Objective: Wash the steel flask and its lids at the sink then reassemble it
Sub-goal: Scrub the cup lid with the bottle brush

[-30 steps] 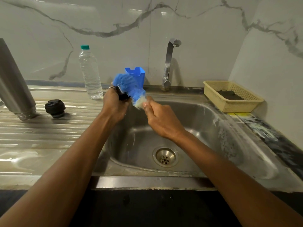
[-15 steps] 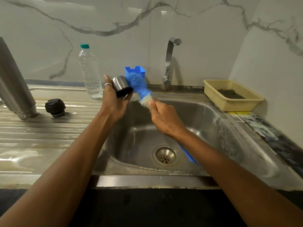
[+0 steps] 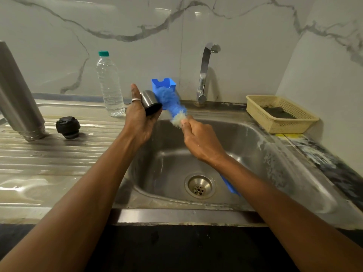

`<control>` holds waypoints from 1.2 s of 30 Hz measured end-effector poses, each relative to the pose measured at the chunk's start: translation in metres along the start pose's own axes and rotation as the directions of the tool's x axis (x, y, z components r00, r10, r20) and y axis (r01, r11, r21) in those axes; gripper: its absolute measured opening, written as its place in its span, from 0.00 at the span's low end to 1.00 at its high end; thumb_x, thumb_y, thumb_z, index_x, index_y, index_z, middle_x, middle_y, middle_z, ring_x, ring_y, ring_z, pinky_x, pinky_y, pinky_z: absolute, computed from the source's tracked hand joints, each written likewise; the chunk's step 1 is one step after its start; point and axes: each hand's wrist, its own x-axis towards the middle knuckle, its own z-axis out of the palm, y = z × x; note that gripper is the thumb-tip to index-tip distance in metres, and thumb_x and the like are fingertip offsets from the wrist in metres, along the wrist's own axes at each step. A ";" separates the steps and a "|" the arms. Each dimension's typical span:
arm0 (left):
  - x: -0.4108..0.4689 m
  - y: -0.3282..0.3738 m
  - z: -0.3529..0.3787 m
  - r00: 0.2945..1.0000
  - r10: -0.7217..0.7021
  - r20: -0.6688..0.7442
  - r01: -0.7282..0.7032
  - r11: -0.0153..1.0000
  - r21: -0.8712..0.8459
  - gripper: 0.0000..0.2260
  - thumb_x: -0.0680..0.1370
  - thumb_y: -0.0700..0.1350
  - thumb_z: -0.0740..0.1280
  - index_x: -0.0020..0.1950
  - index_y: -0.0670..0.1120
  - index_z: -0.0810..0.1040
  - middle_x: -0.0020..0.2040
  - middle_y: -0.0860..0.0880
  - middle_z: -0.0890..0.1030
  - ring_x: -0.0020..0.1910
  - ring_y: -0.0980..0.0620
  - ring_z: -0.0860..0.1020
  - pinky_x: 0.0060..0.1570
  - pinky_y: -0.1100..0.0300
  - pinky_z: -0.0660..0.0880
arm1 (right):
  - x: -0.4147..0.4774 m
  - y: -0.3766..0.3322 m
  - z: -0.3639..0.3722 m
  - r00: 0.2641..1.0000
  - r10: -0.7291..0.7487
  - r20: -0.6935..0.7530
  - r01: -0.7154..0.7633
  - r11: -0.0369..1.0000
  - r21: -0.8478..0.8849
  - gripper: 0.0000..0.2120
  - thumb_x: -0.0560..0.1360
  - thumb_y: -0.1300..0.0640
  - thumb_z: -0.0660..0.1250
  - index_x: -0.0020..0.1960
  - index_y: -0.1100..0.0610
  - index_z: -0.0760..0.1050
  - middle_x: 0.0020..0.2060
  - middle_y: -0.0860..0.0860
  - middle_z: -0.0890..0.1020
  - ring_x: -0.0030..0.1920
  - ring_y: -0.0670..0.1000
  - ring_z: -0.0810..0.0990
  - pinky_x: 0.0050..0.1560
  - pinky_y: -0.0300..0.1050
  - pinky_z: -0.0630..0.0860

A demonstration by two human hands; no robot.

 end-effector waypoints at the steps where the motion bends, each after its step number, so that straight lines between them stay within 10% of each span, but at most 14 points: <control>1: 0.001 0.001 0.000 1.000 0.002 -0.001 -0.002 1.000 -0.003 0.21 0.83 0.61 0.61 0.57 0.42 0.75 0.52 0.41 0.86 0.56 0.45 0.84 0.59 0.49 0.81 | -0.001 -0.001 -0.001 1.000 -0.014 -0.021 0.015 0.999 0.030 0.15 0.86 0.48 0.52 0.52 0.54 0.73 0.31 0.47 0.76 0.30 0.43 0.76 0.32 0.38 0.67; 19: 0.005 0.002 -0.008 1.000 -0.015 0.015 0.014 0.999 0.037 0.34 0.80 0.69 0.55 0.67 0.40 0.75 0.62 0.38 0.82 0.62 0.41 0.82 0.66 0.43 0.76 | -0.009 -0.016 0.002 0.995 -0.072 0.072 0.067 0.995 0.079 0.18 0.87 0.48 0.50 0.68 0.54 0.73 0.31 0.47 0.77 0.35 0.47 0.78 0.37 0.43 0.69; 24: 0.002 -0.001 -0.009 0.996 -0.026 -0.084 0.026 1.000 -0.005 0.27 0.81 0.67 0.55 0.58 0.43 0.74 0.56 0.39 0.84 0.57 0.42 0.84 0.60 0.44 0.80 | -0.003 -0.007 0.004 0.998 0.015 0.054 -0.018 0.998 0.061 0.17 0.86 0.47 0.51 0.56 0.55 0.74 0.32 0.47 0.77 0.34 0.47 0.78 0.36 0.42 0.69; 28: 0.003 0.000 -0.010 0.998 -0.036 -0.060 0.038 0.999 0.023 0.33 0.80 0.70 0.55 0.70 0.44 0.72 0.50 0.43 0.87 0.50 0.45 0.86 0.59 0.47 0.80 | -0.010 -0.018 0.003 0.989 -0.092 0.112 0.084 0.994 0.077 0.19 0.87 0.48 0.51 0.72 0.52 0.71 0.30 0.47 0.76 0.31 0.44 0.77 0.36 0.44 0.70; 32: 0.003 -0.003 -0.010 0.993 -0.073 -0.095 0.075 0.997 0.020 0.33 0.80 0.69 0.55 0.68 0.43 0.72 0.55 0.39 0.85 0.53 0.42 0.85 0.55 0.45 0.82 | -0.003 -0.013 0.006 0.997 -0.004 0.078 -0.002 0.997 0.077 0.18 0.86 0.47 0.50 0.60 0.54 0.75 0.33 0.47 0.77 0.35 0.46 0.78 0.41 0.45 0.69; 36: 0.004 0.001 -0.007 0.995 -0.077 -0.062 0.080 0.996 0.042 0.35 0.80 0.71 0.51 0.65 0.42 0.76 0.56 0.40 0.85 0.54 0.43 0.85 0.52 0.49 0.83 | -0.006 -0.017 0.005 0.994 -0.063 0.092 0.060 0.997 0.040 0.19 0.86 0.47 0.50 0.68 0.53 0.73 0.31 0.46 0.77 0.33 0.46 0.79 0.36 0.44 0.70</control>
